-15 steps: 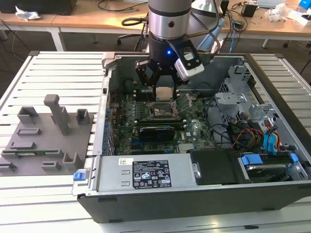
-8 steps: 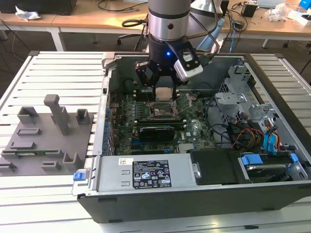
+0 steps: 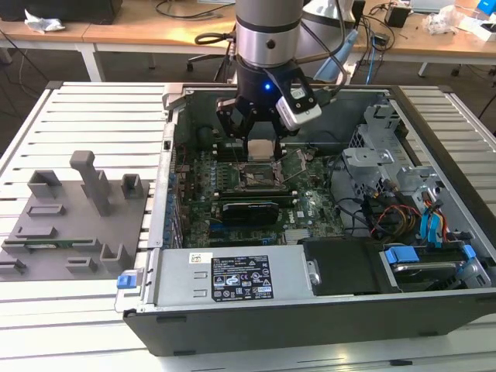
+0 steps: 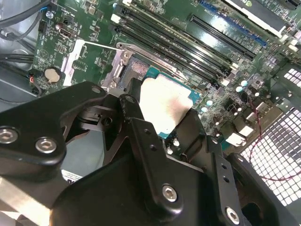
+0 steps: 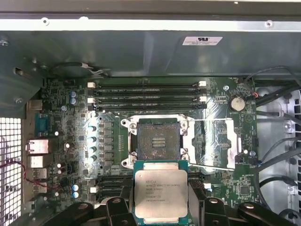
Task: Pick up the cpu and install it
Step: 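Pick up the cpu and move it towards the insertion slot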
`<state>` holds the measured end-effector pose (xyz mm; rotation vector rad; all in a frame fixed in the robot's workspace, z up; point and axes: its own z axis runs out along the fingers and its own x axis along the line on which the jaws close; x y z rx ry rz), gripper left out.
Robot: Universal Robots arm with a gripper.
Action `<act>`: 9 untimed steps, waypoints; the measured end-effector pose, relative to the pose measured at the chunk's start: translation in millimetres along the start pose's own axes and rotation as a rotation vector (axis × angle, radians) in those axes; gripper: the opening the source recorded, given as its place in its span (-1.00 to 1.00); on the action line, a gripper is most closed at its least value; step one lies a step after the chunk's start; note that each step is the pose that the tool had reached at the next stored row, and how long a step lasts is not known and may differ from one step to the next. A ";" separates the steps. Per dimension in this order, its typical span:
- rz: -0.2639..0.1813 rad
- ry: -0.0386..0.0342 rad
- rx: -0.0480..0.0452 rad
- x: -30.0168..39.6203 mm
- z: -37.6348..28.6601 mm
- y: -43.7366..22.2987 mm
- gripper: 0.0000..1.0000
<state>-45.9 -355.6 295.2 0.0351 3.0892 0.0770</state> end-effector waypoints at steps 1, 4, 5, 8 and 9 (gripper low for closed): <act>0.000 0.0000 0.0000 0.1 0.7 1.2 0.09; 0.000 0.0000 0.0000 0.3 4.1 5.2 0.09; 0.000 0.0000 0.0000 0.4 5.5 6.3 0.09; 0.000 0.0001 -0.0003 0.8 12.3 9.3 0.09; 0.000 0.0000 -0.0013 1.0 15.9 10.5 0.09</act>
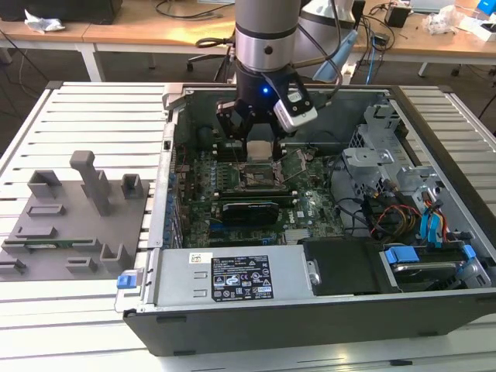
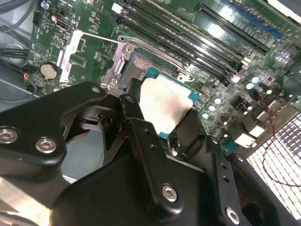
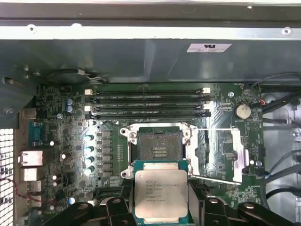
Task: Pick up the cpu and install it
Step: 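Pick up the cpu and move it towards the insertion slot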
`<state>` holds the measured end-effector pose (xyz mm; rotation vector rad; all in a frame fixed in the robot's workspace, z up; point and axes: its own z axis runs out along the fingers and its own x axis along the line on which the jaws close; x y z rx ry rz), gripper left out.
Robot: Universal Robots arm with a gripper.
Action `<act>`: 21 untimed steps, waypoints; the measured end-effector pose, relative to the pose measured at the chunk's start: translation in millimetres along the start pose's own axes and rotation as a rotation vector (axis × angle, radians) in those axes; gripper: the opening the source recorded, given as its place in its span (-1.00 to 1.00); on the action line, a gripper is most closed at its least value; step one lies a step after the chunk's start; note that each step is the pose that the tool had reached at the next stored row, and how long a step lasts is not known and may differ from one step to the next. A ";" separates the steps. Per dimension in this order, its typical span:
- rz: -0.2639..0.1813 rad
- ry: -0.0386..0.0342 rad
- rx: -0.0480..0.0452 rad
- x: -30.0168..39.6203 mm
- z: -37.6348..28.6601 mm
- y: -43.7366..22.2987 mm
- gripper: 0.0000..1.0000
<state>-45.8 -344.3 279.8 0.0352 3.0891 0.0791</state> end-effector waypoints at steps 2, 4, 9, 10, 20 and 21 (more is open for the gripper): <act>0.000 0.0001 -0.0004 -1.0 6.4 1.4 0.09; 0.000 0.0001 -0.0002 -1.5 10.0 3.4 0.09; 0.000 0.0003 -0.0003 -6.5 21.9 6.6 0.09; 0.000 0.0003 -0.0004 -7.3 23.9 6.6 0.09; 0.000 0.0009 -0.0001 -7.3 38.3 6.5 0.09; 0.000 0.0009 -0.0002 -7.3 38.3 6.5 0.09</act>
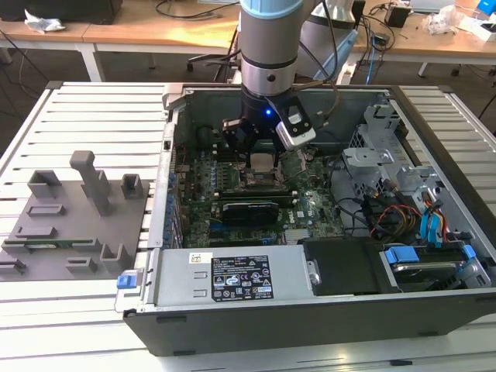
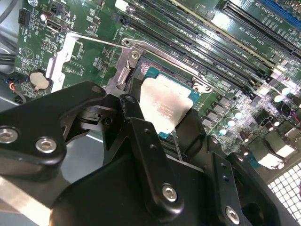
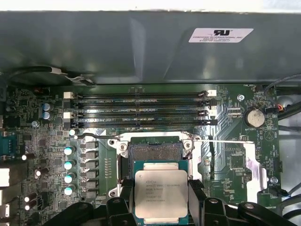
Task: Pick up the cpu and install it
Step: 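Pick up the cpu and move it towards the insertion slot, then place the cpu into insertion slot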
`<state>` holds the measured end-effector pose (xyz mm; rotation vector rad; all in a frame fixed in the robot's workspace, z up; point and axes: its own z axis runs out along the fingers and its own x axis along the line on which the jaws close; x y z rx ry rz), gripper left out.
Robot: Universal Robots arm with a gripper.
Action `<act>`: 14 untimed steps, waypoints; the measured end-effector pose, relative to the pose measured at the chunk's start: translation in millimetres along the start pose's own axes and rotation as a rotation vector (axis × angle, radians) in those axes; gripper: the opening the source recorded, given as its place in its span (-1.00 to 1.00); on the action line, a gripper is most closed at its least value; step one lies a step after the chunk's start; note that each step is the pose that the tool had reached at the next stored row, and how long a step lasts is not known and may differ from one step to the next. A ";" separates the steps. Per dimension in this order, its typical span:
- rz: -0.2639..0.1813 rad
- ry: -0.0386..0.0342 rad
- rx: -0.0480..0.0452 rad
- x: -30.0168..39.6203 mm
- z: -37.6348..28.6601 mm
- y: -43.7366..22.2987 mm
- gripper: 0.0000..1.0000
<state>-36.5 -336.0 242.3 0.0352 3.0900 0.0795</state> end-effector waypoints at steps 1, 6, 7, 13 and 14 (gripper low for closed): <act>0.000 0.0000 -0.0001 0.0 0.1 0.0 0.09; 0.000 -0.0001 -0.0001 0.0 0.3 0.0 0.09; 0.000 0.0000 -0.0001 0.0 0.3 0.0 0.09; 0.004 -0.0001 0.0001 0.0 0.3 0.0 0.09; 0.007 -0.0003 0.0002 0.0 0.4 0.0 0.09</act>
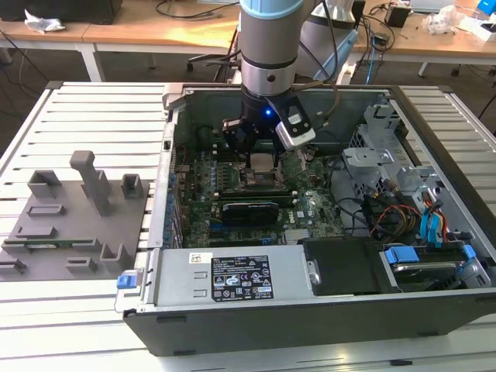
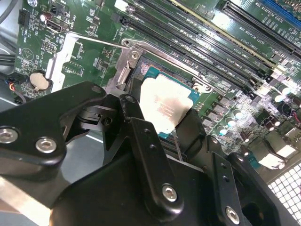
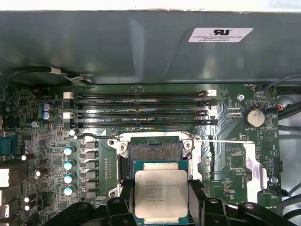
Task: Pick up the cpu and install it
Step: 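Place the cpu into insertion slot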
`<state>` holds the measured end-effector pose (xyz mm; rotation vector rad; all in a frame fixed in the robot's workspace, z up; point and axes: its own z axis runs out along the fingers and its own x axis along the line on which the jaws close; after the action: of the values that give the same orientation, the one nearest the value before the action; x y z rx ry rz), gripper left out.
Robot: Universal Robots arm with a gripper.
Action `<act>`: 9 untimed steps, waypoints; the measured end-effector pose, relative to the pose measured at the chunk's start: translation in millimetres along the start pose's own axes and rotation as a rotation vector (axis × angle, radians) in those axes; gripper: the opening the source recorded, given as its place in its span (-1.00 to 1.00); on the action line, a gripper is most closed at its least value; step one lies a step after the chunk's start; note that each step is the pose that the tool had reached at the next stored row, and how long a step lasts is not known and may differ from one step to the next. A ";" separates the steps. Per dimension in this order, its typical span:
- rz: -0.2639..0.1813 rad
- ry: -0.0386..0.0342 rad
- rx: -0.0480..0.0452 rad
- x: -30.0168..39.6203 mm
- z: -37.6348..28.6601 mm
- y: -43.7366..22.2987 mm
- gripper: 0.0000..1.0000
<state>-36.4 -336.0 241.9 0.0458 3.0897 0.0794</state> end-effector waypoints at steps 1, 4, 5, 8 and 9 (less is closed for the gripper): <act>0.003 -0.0002 0.0001 0.0 0.0 0.0 0.09; 0.034 -0.0018 0.0017 0.0 0.0 0.0 0.09; 0.047 -0.0025 0.0023 0.0 0.0 0.0 0.09; 0.078 -0.0041 0.0039 0.0 0.0 0.0 0.09; 0.086 -0.0045 0.0043 0.0 0.0 0.0 0.09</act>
<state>-36.4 -336.0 241.9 0.1782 3.0828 0.0759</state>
